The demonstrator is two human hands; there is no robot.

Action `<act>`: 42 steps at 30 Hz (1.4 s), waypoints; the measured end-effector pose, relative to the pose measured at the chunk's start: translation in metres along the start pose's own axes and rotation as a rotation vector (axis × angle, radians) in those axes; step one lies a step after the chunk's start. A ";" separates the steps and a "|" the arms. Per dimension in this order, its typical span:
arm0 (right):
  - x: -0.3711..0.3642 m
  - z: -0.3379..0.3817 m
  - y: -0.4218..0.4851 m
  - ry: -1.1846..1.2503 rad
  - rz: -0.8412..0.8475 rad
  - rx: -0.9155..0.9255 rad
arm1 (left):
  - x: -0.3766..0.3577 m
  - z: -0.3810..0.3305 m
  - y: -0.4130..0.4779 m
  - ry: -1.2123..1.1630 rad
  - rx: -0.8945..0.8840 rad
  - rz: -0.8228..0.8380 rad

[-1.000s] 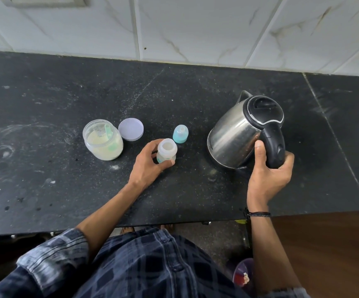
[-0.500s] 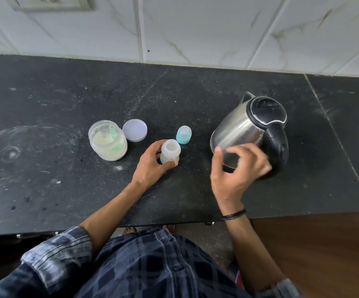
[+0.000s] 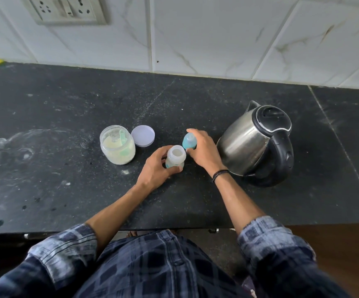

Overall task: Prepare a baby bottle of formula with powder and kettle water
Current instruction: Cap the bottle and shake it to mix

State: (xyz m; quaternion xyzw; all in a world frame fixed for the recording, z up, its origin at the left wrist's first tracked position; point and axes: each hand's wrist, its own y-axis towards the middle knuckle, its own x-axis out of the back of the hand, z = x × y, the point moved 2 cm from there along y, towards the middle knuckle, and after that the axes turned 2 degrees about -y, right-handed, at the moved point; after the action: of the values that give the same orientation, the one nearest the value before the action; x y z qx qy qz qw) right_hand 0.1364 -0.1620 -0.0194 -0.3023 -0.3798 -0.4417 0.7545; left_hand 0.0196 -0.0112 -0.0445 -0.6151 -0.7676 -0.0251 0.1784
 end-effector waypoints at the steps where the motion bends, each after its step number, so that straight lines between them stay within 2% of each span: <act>1: -0.002 -0.002 0.001 -0.008 0.002 0.005 | 0.000 0.000 0.000 0.004 -0.001 0.003; 6: 0.004 -0.005 -0.005 0.070 -0.077 -0.034 | 0.001 0.000 0.000 0.011 0.003 0.007; 9: 0.017 0.000 -0.021 0.209 -0.145 -0.106 | -0.001 0.004 0.000 0.014 -0.008 0.013; 12: 0.034 0.011 -0.042 0.373 -0.179 -0.082 | -0.002 0.008 -0.002 0.002 -0.014 0.013; 15: 0.046 0.026 -0.058 0.476 -0.125 -0.012 | -0.003 0.009 -0.004 -0.007 -0.016 0.009; 19: 0.042 0.046 -0.065 0.309 0.000 0.112 | -0.003 0.010 -0.005 -0.004 -0.029 -0.004; 27: 0.033 0.058 -0.058 0.048 0.009 0.171 | -0.004 0.008 -0.005 0.008 -0.019 -0.005; 35: 0.023 0.056 -0.052 -0.045 -0.059 0.051 | -0.001 0.006 -0.006 0.032 -0.027 -0.016; 42: 0.019 0.057 -0.064 0.035 -0.060 0.082 | 0.000 0.004 -0.007 0.020 -0.019 -0.001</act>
State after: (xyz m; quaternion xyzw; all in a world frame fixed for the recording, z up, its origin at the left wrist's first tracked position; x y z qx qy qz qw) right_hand 0.0676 -0.1528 0.0339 -0.2515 -0.3932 -0.4536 0.7592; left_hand 0.0118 -0.0122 -0.0467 -0.6160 -0.7659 -0.0388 0.1802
